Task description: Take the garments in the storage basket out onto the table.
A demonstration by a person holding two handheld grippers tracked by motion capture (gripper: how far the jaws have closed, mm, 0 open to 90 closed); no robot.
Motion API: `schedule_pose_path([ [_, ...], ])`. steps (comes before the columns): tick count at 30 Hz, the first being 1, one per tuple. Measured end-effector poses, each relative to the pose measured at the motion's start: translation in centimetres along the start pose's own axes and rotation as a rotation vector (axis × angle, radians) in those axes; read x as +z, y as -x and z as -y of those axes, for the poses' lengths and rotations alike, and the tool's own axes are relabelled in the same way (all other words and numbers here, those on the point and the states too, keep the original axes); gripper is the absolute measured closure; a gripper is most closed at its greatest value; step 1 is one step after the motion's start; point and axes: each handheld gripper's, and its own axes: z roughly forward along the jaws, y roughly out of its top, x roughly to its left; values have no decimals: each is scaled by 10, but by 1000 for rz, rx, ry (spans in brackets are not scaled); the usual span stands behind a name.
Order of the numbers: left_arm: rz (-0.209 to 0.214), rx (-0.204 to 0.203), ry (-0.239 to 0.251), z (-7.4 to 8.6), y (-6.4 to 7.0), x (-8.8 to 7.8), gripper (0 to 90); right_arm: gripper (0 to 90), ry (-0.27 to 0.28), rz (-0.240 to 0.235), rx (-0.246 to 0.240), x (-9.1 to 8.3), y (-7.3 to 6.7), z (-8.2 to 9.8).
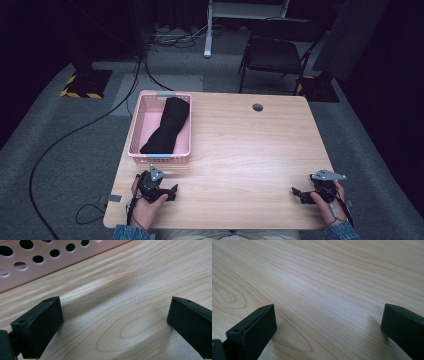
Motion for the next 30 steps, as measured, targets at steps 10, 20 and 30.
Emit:
schedule_pose_path([
  [10,0,0,0,0,0,0,0,0,0,0,0,0,0,0],
  [20,0,0,0,0,0,0,0,0,0,0,0,0,0,0],
  [30,-3,-9,1,0,0,0,0,0,1,0,-1,0,0,0],
])
